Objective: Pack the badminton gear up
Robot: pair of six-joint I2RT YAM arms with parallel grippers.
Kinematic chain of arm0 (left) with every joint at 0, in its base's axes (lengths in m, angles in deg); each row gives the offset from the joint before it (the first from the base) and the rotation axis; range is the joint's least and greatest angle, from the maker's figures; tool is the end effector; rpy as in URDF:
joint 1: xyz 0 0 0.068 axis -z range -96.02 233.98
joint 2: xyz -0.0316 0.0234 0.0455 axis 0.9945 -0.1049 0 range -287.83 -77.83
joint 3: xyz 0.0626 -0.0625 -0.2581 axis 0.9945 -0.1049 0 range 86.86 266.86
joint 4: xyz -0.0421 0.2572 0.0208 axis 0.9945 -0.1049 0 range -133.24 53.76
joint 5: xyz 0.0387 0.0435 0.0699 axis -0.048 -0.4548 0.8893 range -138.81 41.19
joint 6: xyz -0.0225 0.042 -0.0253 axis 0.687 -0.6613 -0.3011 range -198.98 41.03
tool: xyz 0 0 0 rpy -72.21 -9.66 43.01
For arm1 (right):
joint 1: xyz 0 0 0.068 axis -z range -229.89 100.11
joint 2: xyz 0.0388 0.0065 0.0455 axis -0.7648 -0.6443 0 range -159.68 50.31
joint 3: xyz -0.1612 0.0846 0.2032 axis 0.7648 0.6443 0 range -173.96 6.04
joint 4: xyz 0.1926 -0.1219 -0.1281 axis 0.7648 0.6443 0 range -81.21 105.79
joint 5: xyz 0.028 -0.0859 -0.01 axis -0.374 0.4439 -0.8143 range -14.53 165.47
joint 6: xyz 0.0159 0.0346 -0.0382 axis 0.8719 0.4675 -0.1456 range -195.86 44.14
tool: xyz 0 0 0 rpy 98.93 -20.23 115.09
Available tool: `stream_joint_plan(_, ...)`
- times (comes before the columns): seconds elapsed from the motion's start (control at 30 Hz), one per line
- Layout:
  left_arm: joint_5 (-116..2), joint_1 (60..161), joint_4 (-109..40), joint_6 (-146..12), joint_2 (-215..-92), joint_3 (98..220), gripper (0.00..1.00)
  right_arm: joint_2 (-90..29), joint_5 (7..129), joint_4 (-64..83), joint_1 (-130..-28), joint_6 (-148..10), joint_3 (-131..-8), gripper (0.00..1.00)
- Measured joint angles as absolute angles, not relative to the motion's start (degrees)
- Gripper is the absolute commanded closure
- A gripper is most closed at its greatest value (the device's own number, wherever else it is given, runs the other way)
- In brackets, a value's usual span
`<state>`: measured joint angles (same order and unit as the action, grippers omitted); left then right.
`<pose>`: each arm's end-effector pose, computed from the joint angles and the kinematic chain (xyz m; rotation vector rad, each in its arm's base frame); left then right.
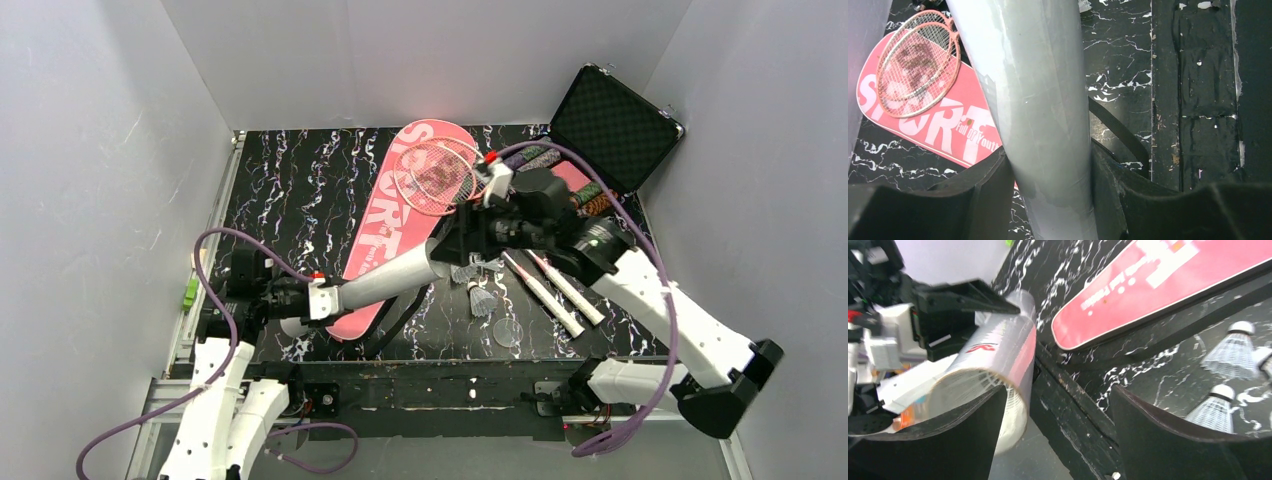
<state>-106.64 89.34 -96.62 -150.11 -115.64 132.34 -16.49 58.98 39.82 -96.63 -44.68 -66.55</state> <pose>0.0992 -0.0396 0.2935 1.5464 1.3535 -0.5669 0.1651 0.1901 0.3944 -0.4938 2.1325 1.1146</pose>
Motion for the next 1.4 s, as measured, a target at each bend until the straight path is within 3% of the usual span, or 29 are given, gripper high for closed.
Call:
stream_joint_plan(0.33,-102.7,89.34,-95.11,-149.37,-114.43,126.72,0.96,-4.51,59.73,42.18,-76.93,-42.12,-62.45,0.14)
stream_joint_plan(0.6,-101.32,89.32,-96.6,-149.5,-113.84,126.68,0.96,-17.02,60.66,40.36,-67.34,-41.53,-49.57,0.15)
stream_joint_plan(0.87,-100.91,89.34,-98.79,-149.65,-112.45,126.68,0.96,-27.51,59.86,32.87,-65.15,-40.98,-47.71,0.19)
stream_joint_plan(1.3,-100.67,89.34,-99.18,-149.34,-111.72,126.68,0.97,-40.25,56.82,23.08,-65.15,-39.34,-47.5,0.38)
stream_joint_plan(1.4,-100.65,89.34,-99.18,-149.23,-111.61,126.68,0.97,-41.6,56.12,21.9,-65.2,-38.91,-47.5,0.49)
